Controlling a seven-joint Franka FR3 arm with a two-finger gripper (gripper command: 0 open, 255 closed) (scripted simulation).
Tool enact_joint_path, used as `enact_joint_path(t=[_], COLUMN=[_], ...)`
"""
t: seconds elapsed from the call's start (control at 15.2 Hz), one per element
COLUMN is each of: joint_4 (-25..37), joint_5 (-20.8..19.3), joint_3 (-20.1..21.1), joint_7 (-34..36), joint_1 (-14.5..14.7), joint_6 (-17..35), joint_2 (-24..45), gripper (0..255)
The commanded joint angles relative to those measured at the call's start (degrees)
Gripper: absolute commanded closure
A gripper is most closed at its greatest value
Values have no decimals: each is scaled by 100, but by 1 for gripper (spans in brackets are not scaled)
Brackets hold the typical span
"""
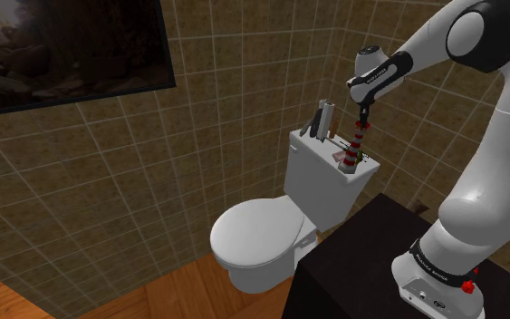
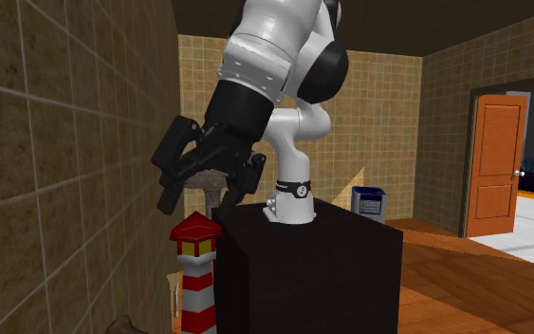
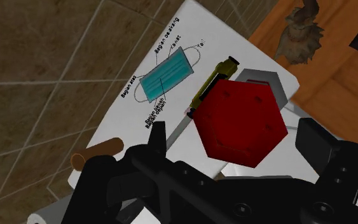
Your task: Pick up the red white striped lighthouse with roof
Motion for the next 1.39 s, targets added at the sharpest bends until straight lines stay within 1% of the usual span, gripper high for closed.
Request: enact_joint_path(t=[0.0,0.26,0.4,0.46,0.99,1.32], joint_4=[5,-63,-64,-57,-62,-5], joint_5=[-2,-27,-27,-23,-26,-5], joint_3=[-1,-5,-5,-3,-4,-2], joint_7=[24,134,134,134,142,38], joint_1=[-18,-40,-40,-41,-42,-20], joint_6=[124,419,419,423,441,161], joint_2=[126,368,368,380,394,155], gripper=[0,0,0,255,255,255])
